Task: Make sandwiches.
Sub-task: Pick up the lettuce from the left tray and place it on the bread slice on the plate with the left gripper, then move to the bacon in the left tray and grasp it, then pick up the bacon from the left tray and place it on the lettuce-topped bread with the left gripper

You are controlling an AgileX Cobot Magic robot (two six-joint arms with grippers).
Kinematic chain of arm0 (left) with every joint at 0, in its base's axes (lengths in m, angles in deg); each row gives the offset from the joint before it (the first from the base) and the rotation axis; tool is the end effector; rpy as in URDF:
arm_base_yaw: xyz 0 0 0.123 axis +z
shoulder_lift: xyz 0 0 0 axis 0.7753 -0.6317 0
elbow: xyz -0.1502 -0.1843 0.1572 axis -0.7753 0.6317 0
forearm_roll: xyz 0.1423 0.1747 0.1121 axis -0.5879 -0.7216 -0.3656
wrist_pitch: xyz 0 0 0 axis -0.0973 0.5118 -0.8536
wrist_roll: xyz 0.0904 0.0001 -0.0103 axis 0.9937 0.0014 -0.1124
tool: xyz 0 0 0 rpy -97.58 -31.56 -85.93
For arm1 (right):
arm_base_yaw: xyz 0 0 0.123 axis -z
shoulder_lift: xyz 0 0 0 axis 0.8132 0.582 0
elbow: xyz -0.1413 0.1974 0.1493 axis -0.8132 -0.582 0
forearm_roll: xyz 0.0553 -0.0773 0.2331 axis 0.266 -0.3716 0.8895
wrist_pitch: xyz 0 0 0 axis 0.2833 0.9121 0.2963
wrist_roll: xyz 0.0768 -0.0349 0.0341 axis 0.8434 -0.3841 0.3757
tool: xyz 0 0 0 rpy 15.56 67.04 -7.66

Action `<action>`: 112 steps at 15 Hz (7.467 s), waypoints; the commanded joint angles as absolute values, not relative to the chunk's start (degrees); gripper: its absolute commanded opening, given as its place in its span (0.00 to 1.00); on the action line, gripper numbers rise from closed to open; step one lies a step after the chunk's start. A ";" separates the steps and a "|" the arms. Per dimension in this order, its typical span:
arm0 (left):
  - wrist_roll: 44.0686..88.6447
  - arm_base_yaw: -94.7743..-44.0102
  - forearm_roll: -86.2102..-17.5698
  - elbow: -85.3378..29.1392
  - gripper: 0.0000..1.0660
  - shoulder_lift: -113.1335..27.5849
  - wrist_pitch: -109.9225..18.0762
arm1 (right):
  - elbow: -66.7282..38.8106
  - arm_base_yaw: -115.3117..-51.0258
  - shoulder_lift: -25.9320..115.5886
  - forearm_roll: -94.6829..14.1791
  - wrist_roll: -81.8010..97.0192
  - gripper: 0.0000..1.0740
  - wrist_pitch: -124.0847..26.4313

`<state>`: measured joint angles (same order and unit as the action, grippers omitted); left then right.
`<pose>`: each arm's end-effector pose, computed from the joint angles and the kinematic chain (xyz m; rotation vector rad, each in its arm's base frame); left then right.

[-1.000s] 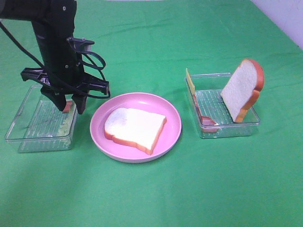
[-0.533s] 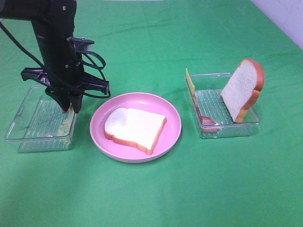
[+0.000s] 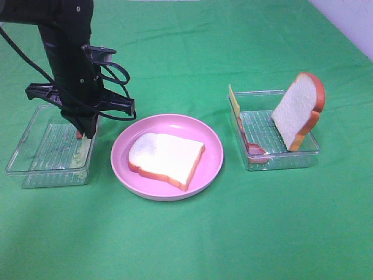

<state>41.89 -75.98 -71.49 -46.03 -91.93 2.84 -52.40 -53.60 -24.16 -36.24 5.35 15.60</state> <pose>0.3754 -0.1686 0.1813 0.1779 3.0147 0.0495 -0.0072 0.0059 0.2797 -0.1107 2.0281 0.0034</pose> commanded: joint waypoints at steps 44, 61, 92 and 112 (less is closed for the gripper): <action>47.96 -80.51 -67.30 -63.22 0.57 -90.33 6.73 | -52.69 -53.49 -24.90 -36.01 4.66 0.74 15.26; 38.28 -71.40 -73.61 -65.63 0.57 -103.16 4.61 | -52.69 -53.49 -24.90 -35.95 4.66 0.74 15.26; 37.19 -70.19 -70.85 -65.74 0.00 -104.60 0.77 | -52.69 -53.49 -24.90 -35.95 4.66 0.74 15.26; 59.19 -82.97 -40.77 -67.58 0.00 -102.08 6.62 | -52.69 -53.49 -24.90 -35.95 4.66 0.74 15.26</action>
